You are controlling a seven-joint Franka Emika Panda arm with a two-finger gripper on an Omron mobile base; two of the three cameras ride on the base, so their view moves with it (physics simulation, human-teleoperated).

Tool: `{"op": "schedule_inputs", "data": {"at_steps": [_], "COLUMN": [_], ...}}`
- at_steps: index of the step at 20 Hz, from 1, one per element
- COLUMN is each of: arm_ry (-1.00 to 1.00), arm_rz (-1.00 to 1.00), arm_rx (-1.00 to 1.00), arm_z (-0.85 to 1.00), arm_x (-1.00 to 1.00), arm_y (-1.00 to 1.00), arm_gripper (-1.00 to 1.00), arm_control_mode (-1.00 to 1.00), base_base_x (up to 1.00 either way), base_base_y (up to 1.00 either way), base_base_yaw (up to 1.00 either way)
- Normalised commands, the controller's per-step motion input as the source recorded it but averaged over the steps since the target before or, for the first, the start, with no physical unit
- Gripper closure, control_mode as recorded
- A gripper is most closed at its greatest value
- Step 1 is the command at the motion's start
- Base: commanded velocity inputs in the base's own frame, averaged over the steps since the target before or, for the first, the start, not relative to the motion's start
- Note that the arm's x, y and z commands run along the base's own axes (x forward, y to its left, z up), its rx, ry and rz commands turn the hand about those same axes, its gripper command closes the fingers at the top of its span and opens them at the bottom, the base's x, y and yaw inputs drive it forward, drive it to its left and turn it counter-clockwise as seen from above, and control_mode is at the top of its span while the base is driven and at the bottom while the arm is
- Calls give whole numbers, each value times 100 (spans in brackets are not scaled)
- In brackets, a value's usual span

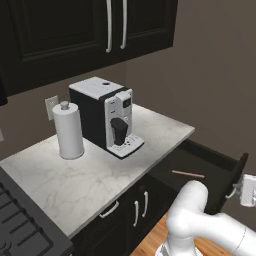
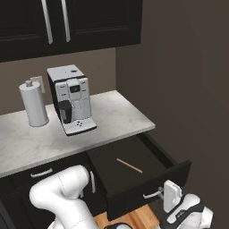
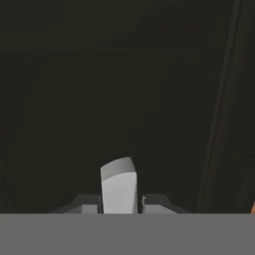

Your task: Take a straw from the drawer in front and place it inside the glass cup on the dining counter.

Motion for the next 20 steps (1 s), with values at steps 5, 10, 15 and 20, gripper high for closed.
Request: {"op": "schedule_inputs", "data": {"at_steps": [5,10,15,20], "arm_ry": [-1,7,26,26], "arm_rz": [2,-4,-4,0], "arm_rx": [0,0,-23,-56], "arm_z": [0,38,20,42], "arm_x": [-57,-28,-23,-29], "arm_y": [-100,-60,-18,1], "arm_gripper": [-100,-100,-100,-100], "arm_control_mode": [-100,-100,-100,-100], "base_base_x": [0,0,0,0], "base_base_y": [0,0,0,0], "base_base_yaw": [0,0,0,0]}}
